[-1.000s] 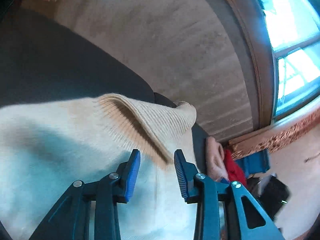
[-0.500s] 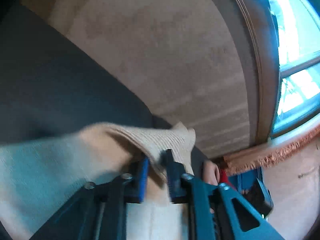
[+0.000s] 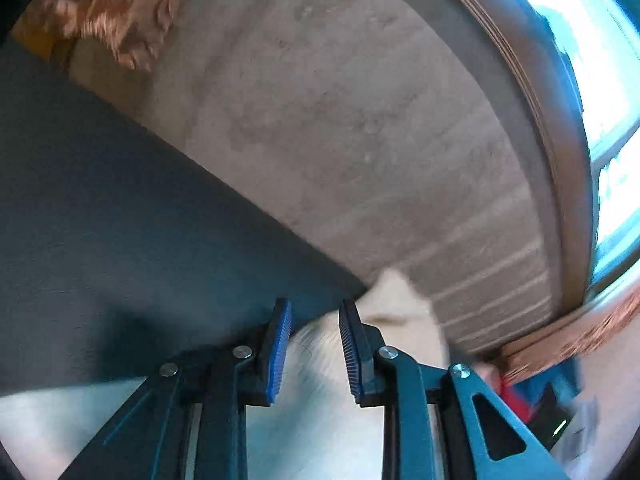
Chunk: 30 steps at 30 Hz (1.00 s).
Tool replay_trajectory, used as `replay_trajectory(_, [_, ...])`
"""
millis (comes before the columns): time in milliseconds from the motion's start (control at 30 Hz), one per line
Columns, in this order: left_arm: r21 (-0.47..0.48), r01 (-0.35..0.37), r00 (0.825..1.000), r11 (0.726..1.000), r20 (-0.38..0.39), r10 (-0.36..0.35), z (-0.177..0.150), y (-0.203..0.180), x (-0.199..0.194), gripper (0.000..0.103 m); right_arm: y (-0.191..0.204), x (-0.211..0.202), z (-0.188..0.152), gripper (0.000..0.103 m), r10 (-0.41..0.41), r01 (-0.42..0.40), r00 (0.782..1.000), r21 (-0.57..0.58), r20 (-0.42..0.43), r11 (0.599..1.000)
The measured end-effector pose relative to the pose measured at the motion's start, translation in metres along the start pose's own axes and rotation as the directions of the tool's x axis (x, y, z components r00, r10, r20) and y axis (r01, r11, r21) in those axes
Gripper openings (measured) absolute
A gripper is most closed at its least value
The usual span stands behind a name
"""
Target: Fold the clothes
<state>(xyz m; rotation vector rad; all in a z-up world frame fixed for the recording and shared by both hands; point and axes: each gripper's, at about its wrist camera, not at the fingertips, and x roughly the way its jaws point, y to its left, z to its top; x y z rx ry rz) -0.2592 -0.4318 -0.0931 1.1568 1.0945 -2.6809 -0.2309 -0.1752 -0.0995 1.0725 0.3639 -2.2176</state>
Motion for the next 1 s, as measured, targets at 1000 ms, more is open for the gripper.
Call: replay_trajectory(1000, [0.220,-0.326,0.942,0.919,-0.008,0.336,-0.118,0.010,-0.111,0.021,-0.015,-0.244,-0.260,0.090,0.364,-0.375,0.926,0.319,0.097,0.870])
